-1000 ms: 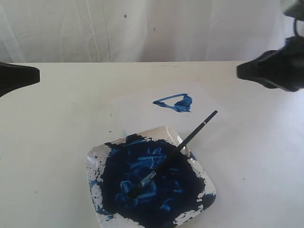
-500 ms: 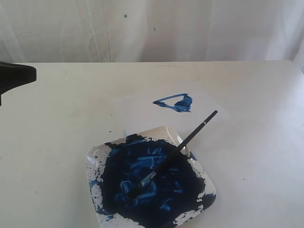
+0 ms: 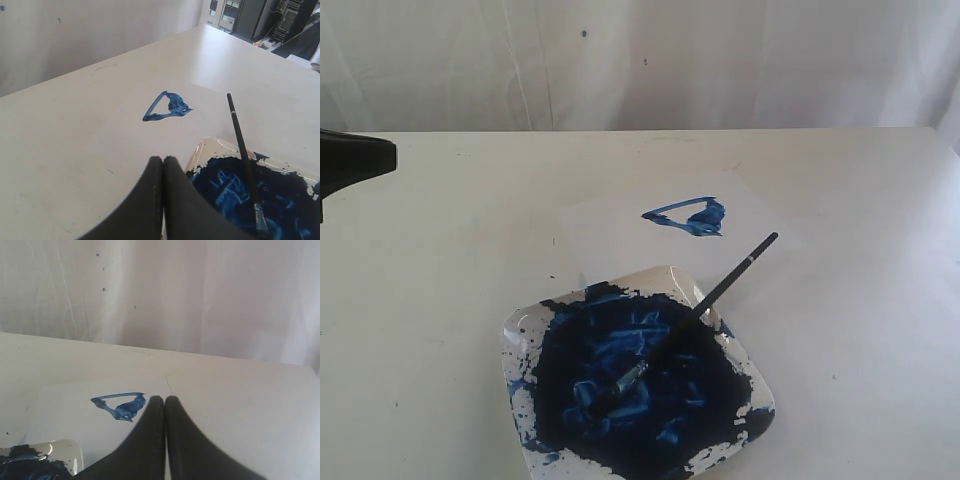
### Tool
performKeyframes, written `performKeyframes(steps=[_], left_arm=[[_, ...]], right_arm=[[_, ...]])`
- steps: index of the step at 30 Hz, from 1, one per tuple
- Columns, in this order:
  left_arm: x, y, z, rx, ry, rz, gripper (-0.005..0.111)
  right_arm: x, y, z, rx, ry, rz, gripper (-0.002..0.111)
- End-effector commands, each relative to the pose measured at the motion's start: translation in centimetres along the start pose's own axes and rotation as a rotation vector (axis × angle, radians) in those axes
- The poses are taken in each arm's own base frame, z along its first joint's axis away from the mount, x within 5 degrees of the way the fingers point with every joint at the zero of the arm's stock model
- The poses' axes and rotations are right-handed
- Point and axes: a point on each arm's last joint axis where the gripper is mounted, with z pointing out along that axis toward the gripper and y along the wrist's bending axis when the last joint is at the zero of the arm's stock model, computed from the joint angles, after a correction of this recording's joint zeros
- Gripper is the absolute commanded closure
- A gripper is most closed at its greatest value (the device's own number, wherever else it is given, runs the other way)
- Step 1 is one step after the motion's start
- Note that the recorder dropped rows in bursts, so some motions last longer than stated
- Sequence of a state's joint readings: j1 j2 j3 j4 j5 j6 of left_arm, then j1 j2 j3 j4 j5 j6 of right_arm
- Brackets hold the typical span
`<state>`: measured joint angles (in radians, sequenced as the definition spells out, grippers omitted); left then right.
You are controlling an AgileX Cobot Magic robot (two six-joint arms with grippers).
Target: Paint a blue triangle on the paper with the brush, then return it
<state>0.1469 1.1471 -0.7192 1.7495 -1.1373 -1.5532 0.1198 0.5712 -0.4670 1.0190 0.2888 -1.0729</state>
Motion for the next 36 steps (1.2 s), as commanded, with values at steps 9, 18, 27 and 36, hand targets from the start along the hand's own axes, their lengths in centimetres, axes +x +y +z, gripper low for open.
performKeyframes(steps=[9, 18, 27, 36], left_arm=[[-0.2, -0.2, -0.1, -0.004, -0.008, 0.011, 0.107], [-0.2, -0.2, -0.1, -0.004, -0.008, 0.014, 0.107], [-0.2, -0.2, -0.1, -0.004, -0.008, 0.014, 0.107], [-0.2, -0.2, -0.1, -0.004, -0.008, 0.016, 0.107]], right_arm=[[-0.4, 0.3, -0.1, -0.040, -0.052, 0.357, 0.108], [2.0, -0.1, -2.5, 0.100, 0.046, 0.310, 0.108], [8.2, -0.4, -3.6, 0.204, 0.053, 0.133, 0.108], [13.8, -0.2, -4.2, 0.234, 0.127, 0.120, 0.108]])
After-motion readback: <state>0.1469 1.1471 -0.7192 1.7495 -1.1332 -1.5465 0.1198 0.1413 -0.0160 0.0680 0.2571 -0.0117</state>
